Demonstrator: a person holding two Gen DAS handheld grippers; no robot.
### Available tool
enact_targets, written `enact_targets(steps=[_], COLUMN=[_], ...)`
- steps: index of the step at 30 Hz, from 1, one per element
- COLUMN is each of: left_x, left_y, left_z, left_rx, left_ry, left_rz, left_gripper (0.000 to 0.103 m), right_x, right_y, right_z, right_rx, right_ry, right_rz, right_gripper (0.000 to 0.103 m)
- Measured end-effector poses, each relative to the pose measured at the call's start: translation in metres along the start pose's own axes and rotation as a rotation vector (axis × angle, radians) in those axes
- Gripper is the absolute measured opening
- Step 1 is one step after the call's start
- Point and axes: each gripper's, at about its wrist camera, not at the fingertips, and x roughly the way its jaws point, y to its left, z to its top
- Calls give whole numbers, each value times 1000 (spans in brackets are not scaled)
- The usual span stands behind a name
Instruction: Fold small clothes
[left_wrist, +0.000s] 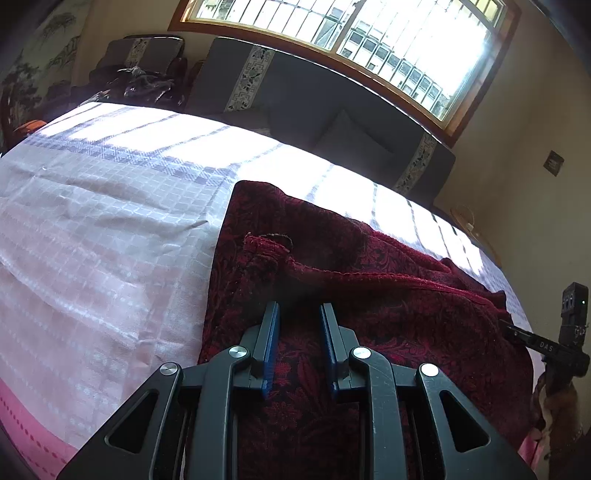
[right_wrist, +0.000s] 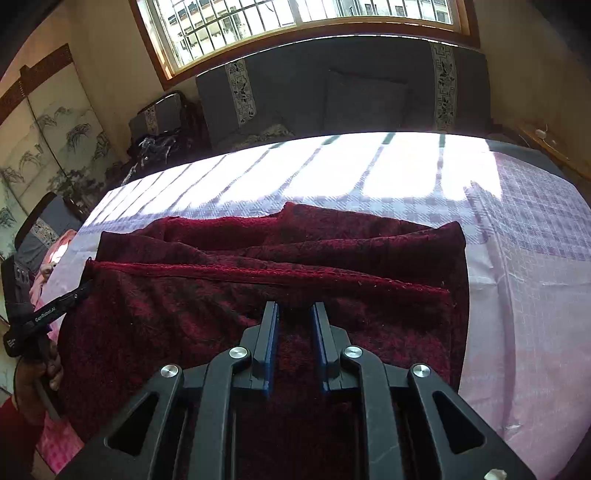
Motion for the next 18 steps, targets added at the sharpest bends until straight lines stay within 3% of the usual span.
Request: enact_targets(steps=[2,6,7,8,9,12,14,18], left_x=[0,-1,0,-1,-3,-31,-63,-88], left_y=[-1,-2,-2,-1,0,-6,-23,-95], left_z=[0,-1,-1,-1,-1,-5,-18,-74], left_rx=[7,-4,-6,-10,-15,-28,-19,206], left_ry=[0,-3,-4,-5,-12,-76,-139,-31], left_rz=[6,-6,-11,-21,-33,-48,-121,-162], left_gripper=[24,24,24,24,24,24,24,24], right_x=[7,3,-4,-16,-34,-88,-113,-122], right_y=[-25,-49,-49,-47,-44,-18,13,80], right_z=[-6,-6,-7,-10,-14,-31,-54,-108], right_rx=[79,193,197,197,190,122,23,-105], right_ry=[-26,-19,-32,-67,-120,-208,-205,-147], right_rz=[43,129,132,130,131,177,240,268], right_gripper=[0,0,0,13,13,13,13,13])
